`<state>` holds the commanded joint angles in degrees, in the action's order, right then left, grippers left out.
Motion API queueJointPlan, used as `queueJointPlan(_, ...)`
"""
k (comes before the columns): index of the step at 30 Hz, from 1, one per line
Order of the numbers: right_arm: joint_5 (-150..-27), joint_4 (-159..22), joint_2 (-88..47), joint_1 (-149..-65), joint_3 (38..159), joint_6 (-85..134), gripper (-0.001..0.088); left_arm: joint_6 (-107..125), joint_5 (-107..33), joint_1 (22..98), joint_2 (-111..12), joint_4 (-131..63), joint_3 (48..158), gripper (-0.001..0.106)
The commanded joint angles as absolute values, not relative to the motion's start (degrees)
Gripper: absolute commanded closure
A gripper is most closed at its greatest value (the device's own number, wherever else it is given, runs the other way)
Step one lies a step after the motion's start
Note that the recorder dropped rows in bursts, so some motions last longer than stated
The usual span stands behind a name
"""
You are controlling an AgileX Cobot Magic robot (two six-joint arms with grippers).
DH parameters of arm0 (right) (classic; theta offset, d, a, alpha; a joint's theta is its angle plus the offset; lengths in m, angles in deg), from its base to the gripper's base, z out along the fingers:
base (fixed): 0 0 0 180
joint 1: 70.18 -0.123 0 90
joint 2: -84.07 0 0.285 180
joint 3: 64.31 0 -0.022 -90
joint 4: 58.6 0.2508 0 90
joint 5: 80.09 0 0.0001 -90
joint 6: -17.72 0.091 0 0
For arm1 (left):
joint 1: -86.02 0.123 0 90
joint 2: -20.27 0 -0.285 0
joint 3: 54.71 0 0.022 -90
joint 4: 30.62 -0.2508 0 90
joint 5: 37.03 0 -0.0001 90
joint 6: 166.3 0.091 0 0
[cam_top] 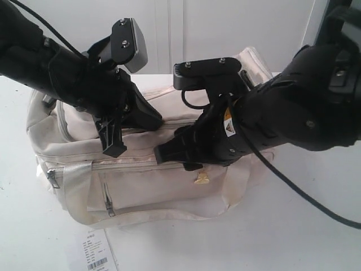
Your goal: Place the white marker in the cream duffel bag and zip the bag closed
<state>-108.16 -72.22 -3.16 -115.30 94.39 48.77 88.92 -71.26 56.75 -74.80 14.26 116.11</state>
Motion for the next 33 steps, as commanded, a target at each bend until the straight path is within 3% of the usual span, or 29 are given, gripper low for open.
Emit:
queueJointPlan(4, -109.5, -73.9, -2.8, -115.3, 94.4, 49.8, 0.0468, 88.9, -71.3, 56.7, -74.8, 14.3, 116.1, 0.105)
queueJointPlan(10, -113.5, -76.7, -4.3, -115.3, 94.4, 49.8, 0.0868, 88.9, -71.3, 56.7, -74.8, 14.3, 116.1, 0.105)
queueJointPlan(33, -121.8, -84.2, -10.4, -113.9, 94.4, 47.5, 0.0868, 88.1, -71.4, 56.7, -74.8, 12.2, 116.1, 0.105)
